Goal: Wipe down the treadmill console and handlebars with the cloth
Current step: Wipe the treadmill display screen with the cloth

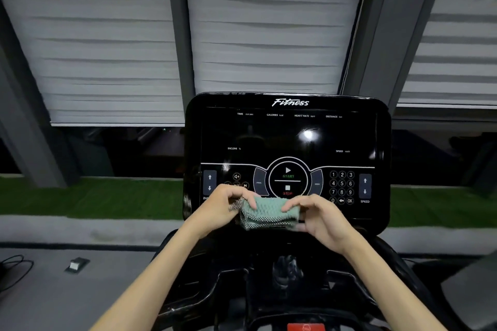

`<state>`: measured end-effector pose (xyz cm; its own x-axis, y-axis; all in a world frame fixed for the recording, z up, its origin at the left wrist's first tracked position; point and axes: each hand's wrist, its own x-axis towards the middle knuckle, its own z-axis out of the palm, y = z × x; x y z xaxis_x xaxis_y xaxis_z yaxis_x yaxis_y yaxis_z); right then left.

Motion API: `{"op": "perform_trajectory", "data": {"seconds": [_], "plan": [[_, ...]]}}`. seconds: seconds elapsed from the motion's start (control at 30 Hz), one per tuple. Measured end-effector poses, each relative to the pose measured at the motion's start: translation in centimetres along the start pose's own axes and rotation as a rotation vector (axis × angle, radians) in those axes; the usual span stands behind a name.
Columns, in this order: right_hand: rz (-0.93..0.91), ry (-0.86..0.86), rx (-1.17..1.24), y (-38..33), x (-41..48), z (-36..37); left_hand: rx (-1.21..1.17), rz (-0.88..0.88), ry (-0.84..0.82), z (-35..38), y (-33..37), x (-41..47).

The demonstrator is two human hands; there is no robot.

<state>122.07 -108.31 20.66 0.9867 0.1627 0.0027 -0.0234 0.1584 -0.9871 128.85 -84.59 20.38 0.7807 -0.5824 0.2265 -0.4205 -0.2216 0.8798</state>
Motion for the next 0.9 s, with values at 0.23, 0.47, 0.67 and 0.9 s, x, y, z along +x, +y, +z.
{"op": "perform_trajectory", "data": {"seconds": [0.23,0.47,0.67,0.9], "plan": [[-0.045,0.185,-0.197,1.3,0.1,0.6,0.644,0.282,0.123,-3.7,-0.5,4.1],[-0.061,0.365,-0.113,0.7,0.6,0.8,1.245,0.589,0.081,-8.8,0.6,11.4],[-0.017,0.414,-0.232,1.5,0.4,-0.3,1.389,0.568,0.265,-11.5,-1.1,14.1],[-0.328,0.559,-0.730,3.5,1.0,0.6,1.428,0.586,0.289,-12.0,-2.6,14.6]]}}
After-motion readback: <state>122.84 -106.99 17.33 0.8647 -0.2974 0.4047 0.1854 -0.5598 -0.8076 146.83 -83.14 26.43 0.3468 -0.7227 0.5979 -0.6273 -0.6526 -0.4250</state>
